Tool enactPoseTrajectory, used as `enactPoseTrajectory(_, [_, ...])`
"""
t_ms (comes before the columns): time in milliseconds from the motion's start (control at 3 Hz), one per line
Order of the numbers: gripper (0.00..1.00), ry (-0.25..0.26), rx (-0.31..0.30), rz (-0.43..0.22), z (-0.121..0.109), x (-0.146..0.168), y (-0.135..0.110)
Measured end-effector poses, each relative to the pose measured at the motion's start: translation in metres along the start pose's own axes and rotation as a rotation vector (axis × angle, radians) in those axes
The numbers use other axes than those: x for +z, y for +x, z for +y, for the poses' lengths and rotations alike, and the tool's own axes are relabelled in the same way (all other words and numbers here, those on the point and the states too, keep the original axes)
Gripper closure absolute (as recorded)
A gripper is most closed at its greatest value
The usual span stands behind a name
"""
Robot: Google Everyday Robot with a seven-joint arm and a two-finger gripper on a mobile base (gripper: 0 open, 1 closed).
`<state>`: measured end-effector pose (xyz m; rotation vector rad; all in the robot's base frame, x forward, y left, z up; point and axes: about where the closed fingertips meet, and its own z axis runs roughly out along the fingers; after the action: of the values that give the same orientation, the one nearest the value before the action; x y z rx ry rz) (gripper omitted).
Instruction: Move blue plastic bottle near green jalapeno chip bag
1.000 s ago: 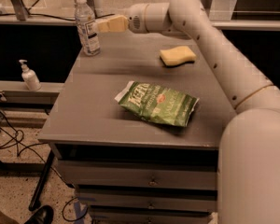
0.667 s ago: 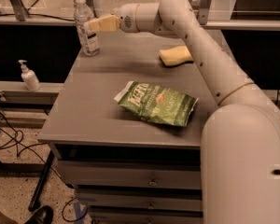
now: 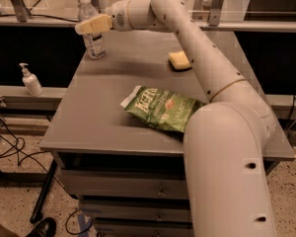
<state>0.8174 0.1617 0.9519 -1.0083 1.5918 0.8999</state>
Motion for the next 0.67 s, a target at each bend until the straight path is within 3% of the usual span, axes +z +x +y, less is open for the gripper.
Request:
enactPoseTrajectory(333, [0.00,0.022,-0.016,0.047,-0.003,0.013,0.005])
enactPoseTrajectory(667, [0.18,0.062,-0.036,0.054,-0.014,0.020,0.006])
